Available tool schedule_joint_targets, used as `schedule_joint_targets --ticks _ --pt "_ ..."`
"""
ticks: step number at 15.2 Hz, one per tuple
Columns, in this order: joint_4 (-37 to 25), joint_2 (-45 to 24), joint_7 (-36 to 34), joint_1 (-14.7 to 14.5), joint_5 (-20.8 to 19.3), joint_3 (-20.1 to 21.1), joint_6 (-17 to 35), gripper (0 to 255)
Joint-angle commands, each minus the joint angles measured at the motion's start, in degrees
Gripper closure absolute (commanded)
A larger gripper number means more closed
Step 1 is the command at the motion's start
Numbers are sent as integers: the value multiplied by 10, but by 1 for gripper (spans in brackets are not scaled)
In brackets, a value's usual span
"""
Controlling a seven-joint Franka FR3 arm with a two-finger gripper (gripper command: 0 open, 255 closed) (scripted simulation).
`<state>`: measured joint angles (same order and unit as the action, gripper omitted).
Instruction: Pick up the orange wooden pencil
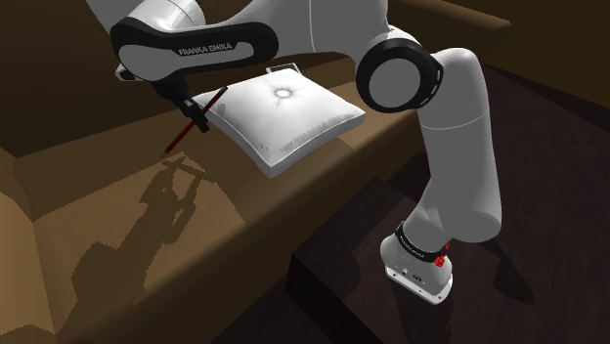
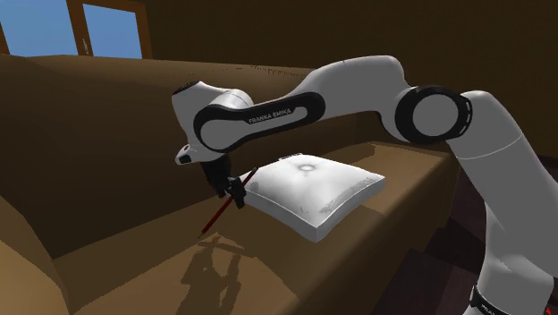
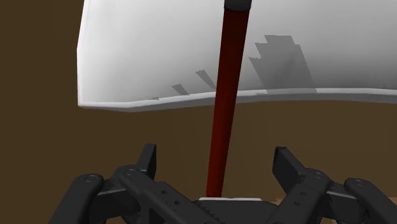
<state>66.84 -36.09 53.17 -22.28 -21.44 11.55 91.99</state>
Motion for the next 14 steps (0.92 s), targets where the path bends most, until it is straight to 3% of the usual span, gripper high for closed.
schedule_joint_targets --ticks 1,2,3,14 --pt "6 -2 -3 0 -1 0 8 0" --pt "6 -2 -3 0 -1 0 8 0" --pt "6 -2 -3 0 -1 0 8 255" --pt "-8 -2 1 -2 0 0 -6 255"
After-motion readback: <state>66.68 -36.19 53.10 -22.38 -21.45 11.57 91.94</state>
